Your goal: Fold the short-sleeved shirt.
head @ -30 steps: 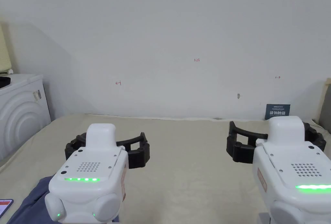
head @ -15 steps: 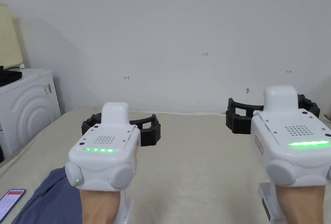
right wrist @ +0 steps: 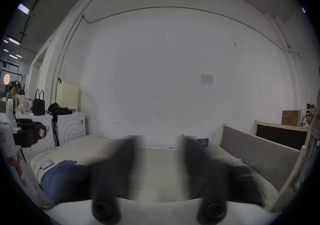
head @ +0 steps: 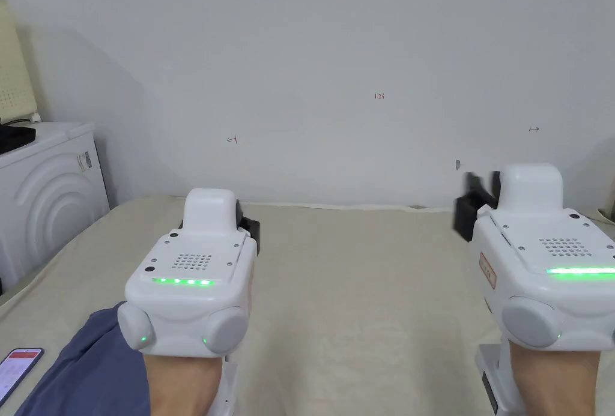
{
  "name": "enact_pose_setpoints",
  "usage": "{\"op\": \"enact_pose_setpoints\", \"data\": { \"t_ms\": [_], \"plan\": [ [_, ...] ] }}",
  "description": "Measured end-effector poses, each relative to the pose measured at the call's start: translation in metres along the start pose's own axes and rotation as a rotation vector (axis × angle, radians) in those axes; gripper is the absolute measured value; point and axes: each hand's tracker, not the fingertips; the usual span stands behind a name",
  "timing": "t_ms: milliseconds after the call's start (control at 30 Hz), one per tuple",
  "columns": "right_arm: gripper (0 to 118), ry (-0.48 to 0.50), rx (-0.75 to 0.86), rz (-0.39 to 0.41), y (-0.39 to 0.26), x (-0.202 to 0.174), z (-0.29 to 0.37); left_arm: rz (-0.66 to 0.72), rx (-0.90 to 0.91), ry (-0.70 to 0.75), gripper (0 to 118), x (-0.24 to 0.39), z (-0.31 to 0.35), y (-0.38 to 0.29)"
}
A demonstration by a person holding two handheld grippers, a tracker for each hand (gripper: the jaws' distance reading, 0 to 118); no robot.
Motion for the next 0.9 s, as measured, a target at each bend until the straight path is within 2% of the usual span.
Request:
{"op": "enact_pose_setpoints", "data": {
  "t_ms": [33,100,233,467,600,900],
  "plan": [
    [0,-0.028,0.005,0.053,0.0,-0.003,0.001,0.009,0.013,0.006,4,0.0,0.002,0.0],
    [0,0.038,-0.002,0.036,-0.003,-0.009,0.006,0.04,-0.012,-0.108,4,-0.003,0.004,0.002],
    [0,-0.005,0.018,0.068,-0.003,-0.018,0.011,0.037,0.013,-0.07,4,-0.001,0.007,0.003],
    [0,0.011,0.015,0.048,-0.002,-0.016,0.009,0.052,0.019,-0.057,4,-0.016,0.011,0.0],
    [0,0.054,0.007,0.019,-0.003,-0.024,0.005,0.05,0.023,-0.009,4,-0.033,0.018,-0.005],
    [0,0.218,0.044,0.005,0.006,-0.088,-0.002,-0.023,0.017,0.2,4,-0.102,0.058,-0.008]
  ]
}}
